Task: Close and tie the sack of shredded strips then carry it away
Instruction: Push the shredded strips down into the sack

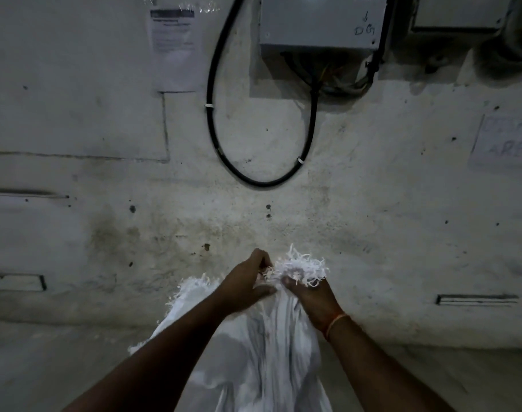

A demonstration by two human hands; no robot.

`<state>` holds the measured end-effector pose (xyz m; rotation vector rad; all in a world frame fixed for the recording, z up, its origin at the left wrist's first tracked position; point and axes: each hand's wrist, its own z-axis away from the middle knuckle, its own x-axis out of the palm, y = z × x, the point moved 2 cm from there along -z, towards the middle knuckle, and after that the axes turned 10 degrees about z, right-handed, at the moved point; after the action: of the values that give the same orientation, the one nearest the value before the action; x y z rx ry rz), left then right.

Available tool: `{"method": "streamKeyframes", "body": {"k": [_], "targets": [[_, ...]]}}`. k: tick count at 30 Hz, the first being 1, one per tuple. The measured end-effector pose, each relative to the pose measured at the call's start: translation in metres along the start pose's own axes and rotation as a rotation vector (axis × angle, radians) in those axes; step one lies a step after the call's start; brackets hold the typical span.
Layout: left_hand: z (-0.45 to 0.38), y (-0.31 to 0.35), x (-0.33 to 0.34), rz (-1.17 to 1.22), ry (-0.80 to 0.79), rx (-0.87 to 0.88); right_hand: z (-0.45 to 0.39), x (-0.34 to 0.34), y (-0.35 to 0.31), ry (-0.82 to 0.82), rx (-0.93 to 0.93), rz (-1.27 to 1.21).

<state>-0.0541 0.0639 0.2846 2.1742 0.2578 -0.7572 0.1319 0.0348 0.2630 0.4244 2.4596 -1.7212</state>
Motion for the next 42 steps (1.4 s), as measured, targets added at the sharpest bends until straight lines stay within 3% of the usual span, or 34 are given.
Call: {"method": "streamKeyframes", "body": {"k": [6, 10, 15, 18, 25, 33, 36, 42], "targets": [[0.026, -0.033, -0.02, -0.186, 0.029, -0.023, 0.002, -0.005, 0.018, 0.033, 0.166, -0.173], [0.036, -0.045, -0.015, -0.312, -0.012, -0.034, 0.003, -0.003, 0.016, -0.006, 0.142, -0.174], [0.042, -0.05, -0.009, -0.302, -0.055, -0.057, 0.007, -0.007, 0.014, -0.002, 0.13, -0.185], [0.045, -0.05, -0.007, -0.293, -0.001, -0.113, 0.009, -0.01, 0.013, 0.008, 0.125, -0.21], [0.066, -0.047, 0.01, -0.328, 0.185, -0.371, 0.013, -0.009, 0.016, 0.044, 0.17, -0.258], [0.064, -0.058, 0.019, -0.373, 0.044, -0.717, 0.017, -0.012, 0.016, 0.024, 0.177, -0.239], [0.06, -0.049, 0.022, -0.381, -0.04, -0.605, 0.017, -0.014, 0.017, 0.032, 0.167, -0.238], [0.055, -0.041, 0.022, -0.37, -0.002, -0.392, 0.019, -0.016, 0.018, 0.005, 0.207, -0.262]]}}
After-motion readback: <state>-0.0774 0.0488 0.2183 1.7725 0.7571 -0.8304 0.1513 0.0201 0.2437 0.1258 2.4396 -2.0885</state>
